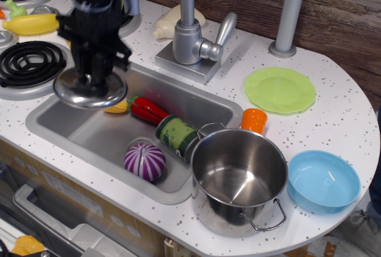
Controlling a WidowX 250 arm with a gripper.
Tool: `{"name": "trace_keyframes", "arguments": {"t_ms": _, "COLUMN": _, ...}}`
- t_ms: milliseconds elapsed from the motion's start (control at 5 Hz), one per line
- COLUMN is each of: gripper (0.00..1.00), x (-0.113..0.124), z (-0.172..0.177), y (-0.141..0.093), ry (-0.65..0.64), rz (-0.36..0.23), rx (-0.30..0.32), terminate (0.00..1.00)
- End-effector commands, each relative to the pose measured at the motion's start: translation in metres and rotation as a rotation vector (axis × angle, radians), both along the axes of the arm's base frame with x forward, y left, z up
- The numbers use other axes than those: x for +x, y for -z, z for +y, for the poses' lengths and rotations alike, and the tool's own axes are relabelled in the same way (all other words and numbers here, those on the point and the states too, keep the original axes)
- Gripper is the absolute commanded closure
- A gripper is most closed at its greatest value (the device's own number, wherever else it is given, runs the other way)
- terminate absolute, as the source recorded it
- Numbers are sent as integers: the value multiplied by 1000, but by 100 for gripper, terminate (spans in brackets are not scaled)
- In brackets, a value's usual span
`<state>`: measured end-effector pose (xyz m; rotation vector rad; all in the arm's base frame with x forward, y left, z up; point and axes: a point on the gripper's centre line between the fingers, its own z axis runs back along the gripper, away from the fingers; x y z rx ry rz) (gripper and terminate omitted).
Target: Put lid on pot or pan
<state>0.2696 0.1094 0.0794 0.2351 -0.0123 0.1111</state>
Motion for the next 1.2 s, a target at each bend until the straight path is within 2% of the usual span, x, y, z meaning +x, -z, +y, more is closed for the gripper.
{"name": "trace_keyframes", "arguments": {"t_ms": 0, "gripper": 100, "x": -3, "z": -62, "y": -60, "ry": -100, "rz": -63, "rx": 8, "terminate": 0}}
{"name": "trace_keyframes", "arguments": {"t_ms": 200, "gripper": 100, "x": 0, "z": -110, "y": -90, "ry": -136, "rz": -52, "rx": -23, "terminate": 0}}
{"name": "trace_keyframes", "arguments": {"t_ms": 400, "gripper": 100, "x": -5, "z": -156, "y": -90, "ry": -186, "rz": -55, "rx": -76, "terminate": 0}}
{"name": "trace_keyframes", "arguments": {"t_ms": 600, "gripper": 100, "x": -17, "z": -178, "y": -68, "ry": -211, "rz": -80, "rx": -104, "terminate": 0}}
{"name": "trace_keyframes", "arguments": {"t_ms": 800, "gripper": 100, "x": -25, "z": -183, "y": -50, "ry": -229, "rz": -111, "rx": -143, "terminate": 0}}
{"name": "trace_keyframes", "arguments": {"t_ms": 1000, "gripper": 100, "x": -33, "z": -184, "y": -40, "ry": -235, "rz": -130, "rx": -152, "terminate": 100}}
